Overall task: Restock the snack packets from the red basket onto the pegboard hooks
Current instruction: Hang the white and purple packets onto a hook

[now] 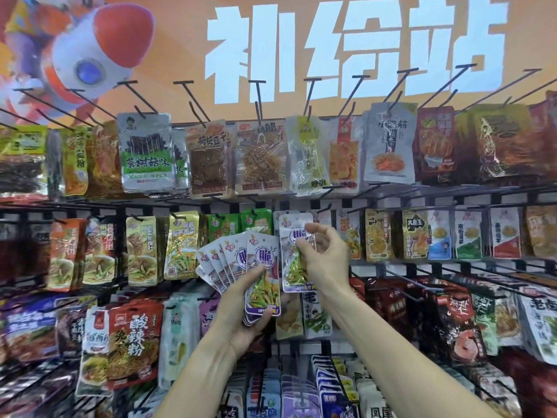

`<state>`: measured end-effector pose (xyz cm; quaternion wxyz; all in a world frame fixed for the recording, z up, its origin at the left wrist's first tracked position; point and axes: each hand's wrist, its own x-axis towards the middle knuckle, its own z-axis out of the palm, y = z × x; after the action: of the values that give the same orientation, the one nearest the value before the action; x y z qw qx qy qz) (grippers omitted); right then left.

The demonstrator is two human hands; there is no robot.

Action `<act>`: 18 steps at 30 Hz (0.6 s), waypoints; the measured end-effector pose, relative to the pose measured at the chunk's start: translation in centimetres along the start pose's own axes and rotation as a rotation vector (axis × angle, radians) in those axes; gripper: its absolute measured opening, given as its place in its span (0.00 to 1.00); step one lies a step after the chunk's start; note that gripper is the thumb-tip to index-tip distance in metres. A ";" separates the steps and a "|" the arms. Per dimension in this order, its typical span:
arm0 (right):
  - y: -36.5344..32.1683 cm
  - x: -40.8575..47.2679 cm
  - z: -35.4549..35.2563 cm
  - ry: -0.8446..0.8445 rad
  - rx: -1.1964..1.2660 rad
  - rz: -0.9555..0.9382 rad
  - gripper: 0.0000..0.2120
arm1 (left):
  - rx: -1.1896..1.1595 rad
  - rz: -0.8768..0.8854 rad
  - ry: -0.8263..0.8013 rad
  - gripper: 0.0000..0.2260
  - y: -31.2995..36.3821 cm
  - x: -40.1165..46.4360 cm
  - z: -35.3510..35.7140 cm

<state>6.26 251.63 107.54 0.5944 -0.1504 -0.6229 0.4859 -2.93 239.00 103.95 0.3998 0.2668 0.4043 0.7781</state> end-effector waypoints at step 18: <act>0.7 6.5 4.8 -0.046 -0.520 0.012 0.25 | -0.037 -0.003 0.008 0.24 1.0 -0.7 -2.2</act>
<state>0.10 254.86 111.69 0.5185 -0.2910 -0.7392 0.3163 -4.58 237.18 103.57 0.4044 0.2557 0.3918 0.7859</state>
